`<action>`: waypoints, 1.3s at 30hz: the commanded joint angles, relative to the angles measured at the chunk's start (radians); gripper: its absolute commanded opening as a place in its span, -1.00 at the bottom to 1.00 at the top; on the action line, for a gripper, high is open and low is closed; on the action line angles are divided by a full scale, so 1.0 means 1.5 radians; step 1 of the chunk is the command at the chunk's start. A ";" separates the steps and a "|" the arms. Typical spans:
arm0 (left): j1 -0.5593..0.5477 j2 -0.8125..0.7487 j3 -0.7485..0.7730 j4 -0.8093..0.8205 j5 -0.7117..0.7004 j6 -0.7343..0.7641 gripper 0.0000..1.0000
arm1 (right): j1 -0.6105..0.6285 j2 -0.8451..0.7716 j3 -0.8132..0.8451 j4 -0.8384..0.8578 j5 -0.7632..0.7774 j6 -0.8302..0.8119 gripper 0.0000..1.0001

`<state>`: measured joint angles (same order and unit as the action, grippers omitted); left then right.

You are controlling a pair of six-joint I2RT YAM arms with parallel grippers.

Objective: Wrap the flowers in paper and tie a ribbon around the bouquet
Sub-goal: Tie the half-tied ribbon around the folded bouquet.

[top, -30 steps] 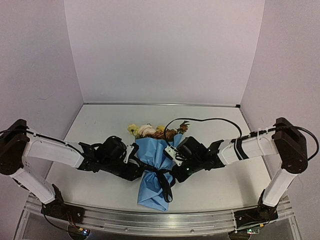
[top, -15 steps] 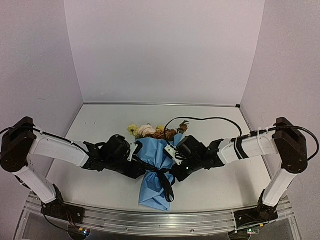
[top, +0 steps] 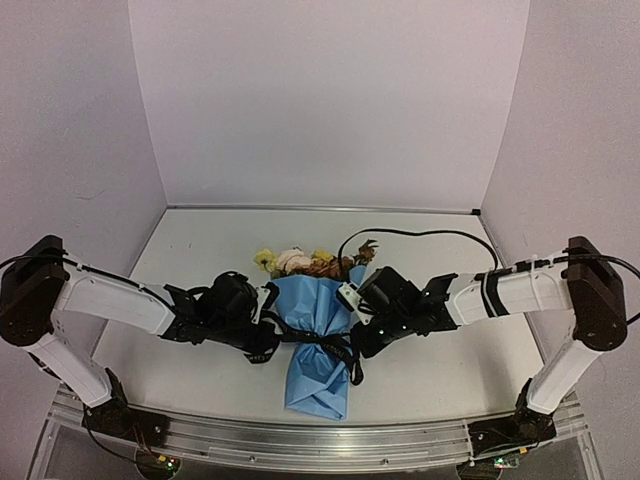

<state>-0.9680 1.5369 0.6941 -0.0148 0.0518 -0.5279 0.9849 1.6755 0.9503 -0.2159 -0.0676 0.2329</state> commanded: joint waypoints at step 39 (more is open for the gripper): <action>-0.063 0.074 0.200 -0.115 0.144 0.034 0.01 | 0.010 -0.015 0.036 -0.065 0.001 0.167 -1.00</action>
<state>-1.0520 1.6167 0.9246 -0.1483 0.2231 -0.4630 0.9939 1.6417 0.9604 -0.3221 -0.0822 0.4687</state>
